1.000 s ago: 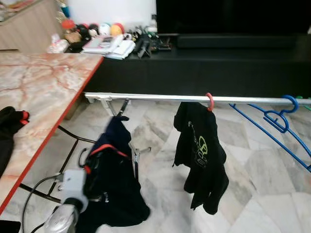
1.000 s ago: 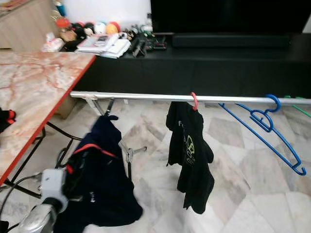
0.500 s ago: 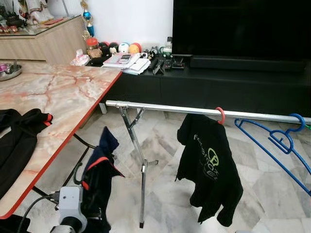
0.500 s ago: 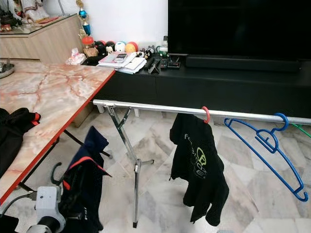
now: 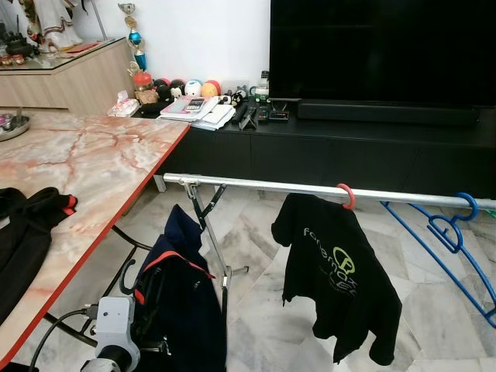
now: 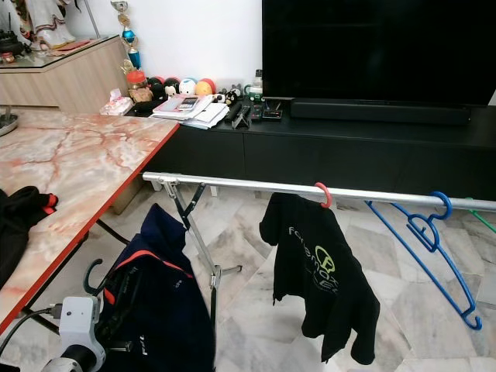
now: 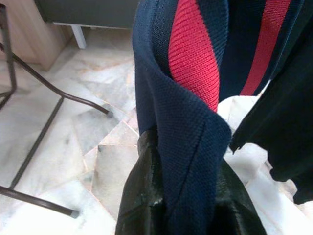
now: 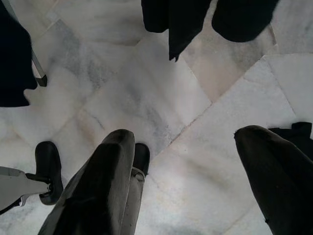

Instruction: Hang hanger

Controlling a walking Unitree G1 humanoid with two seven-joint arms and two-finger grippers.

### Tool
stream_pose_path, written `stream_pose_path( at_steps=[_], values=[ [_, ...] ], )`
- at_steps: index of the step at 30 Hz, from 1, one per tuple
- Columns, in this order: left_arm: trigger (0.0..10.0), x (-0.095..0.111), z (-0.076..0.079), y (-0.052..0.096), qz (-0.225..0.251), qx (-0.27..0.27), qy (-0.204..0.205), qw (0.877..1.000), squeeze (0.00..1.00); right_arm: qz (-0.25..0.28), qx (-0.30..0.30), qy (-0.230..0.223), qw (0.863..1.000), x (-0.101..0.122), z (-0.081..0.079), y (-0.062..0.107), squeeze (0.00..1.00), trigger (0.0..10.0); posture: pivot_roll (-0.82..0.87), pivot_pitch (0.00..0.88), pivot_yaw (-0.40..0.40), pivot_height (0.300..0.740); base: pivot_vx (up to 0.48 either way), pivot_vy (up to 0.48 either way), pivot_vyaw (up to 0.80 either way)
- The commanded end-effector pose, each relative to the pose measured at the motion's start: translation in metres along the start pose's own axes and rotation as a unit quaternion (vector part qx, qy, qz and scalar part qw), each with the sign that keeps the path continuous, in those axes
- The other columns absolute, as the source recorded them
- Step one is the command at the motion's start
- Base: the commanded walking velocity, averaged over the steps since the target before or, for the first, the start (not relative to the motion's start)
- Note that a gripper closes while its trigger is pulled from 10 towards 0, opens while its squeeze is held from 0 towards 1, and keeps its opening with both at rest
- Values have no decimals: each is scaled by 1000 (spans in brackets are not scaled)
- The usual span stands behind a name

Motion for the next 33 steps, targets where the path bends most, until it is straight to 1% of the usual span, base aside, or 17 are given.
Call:
stream_pose_path(
  at_steps=[1, 13, 15, 17, 18, 19, 20, 22, 23, 24, 26, 27, 28, 30, 31, 32, 33],
  values=[
    [10000, 10, 5, 1, 16, -11, -1, 1000, 0, -4, 1, -2, 1000, -2, -1, 0, 0, 10000, 117, 38, 50, 740, 341, 0, 0],
    [10000, 7, 13, 2, 0, -45, -9, 999, 0, -4, 1, 1, 1000, -2, 0, 0, 0, 10000, 120, 58, 48, 740, 336, 0, 0],
    [10000, 4, 20, 3, -17, -75, -14, 997, 0, -4, 2, 2, 1000, -2, 0, 0, 0, 10000, 123, 65, 48, 740, 0, 0, 0],
    [10000, -9, 35, 9, -63, -141, -34, 987, 0, -4, 3, 3, 1000, -2, 0, 0, 0, 10000, 125, 68, 49, 740, 0, 0, 0],
    [10000, -9, 35, 9, -63, -141, -34, 987, 0, -4, 3, 3, 1000, -2, 0, 0, 0, 10000, 125, 68, 49, 740, 0, 0, 0],
    [10000, -21, 45, 16, -106, -191, -53, 974, 0, -4, 3, 3, 1000, -2, 0, 0, 0, 10000, 125, 69, 50, 740, 0, 0, 0],
    [10000, -29, 53, 24, -144, -239, -61, 958, 0, -3, 4, 4, 1000, -2, 0, 0, 0, 10000, 125, 73, 50, 740, 0, 0, 0],
    [10000, -35, 60, 31, -171, -278, -73, 942, 0, -3, 4, 4, 1000, -1, 0, 0, 0, 10000, 126, 74, 51, 740, 0, 0, 0],
    [10000, -37, 61, 33, -178, -289, -79, 937, 0, -3, 4, 5, 1000, -1, 0, 0, 0, 10000, 127, 75, 51, 740, 0, 0, 0],
    [10000, -40, 67, 40, -203, -327, -94, 918, 0, -3, 6, 7, 1000, -1, -1, 0, 0, 10000, 127, 75, 51, 740, 0, 0, 0],
    [10000, -41, 73, 46, -225, -364, -112, 897, 0, -4, 8, 10, 1000, -1, -1, 0, 0, 10000, 127, 75, 53, 740, 0, 0, 0],
    [10000, -39, 78, 50, -235, -394, -129, 879, 0, -4, 9, 11, 1000, -1, -2, 0, 0, 10000, 130, 75, 53, 740, 0, 0, 0],
    [10000, -37, 82, 51, -238, -412, -139, 868, 0, -4, 11, 14, 1000, 0, -2, 0, 0, 10000, 129, 76, 55, 740, 0, 0, 0],
    [10000, -32, 86, 48, -239, -434, -156, 854, 0, -3, 12, 17, 1000, 0, -3, 0, 0, 10000, 126, 77, 57, 740, 0, 0, 0],
    [10000, -32, 86, 48, -239, -434, -156, 854, 0, -3, 12, 17, 1000, 0, -3, 0, 0, 10000, 126, 77, 57, 740, 0, 0, 0],
    [10000, -24, 91, 42, -227, -442, -165, 852, 0, -3, 12, 16, 1000, 0, -3, 0, 0, 10000, 126, 77, 61, 740, 0, 0, 0],
    [10000, -20, 94, 40, -223, -448, -169, 849, 0, -2, 12, 16, 1000, 0, -3, 0, 0, 10000, 126, 77, 61, 740, 0, 0, 0]
  ],
)
Point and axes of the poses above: a point about 5 cm out from each wrist's last joint towards the gripper, its own y axis pointing back from the gripper into the wrist, its own x axis along the axis of the wrist's last joint, z = x × y, the point moved 3 cm from there along -y, pointing out of the wrist towards the gripper, and after that the axes turned 7 degrees about y, right-handed, at the moved point
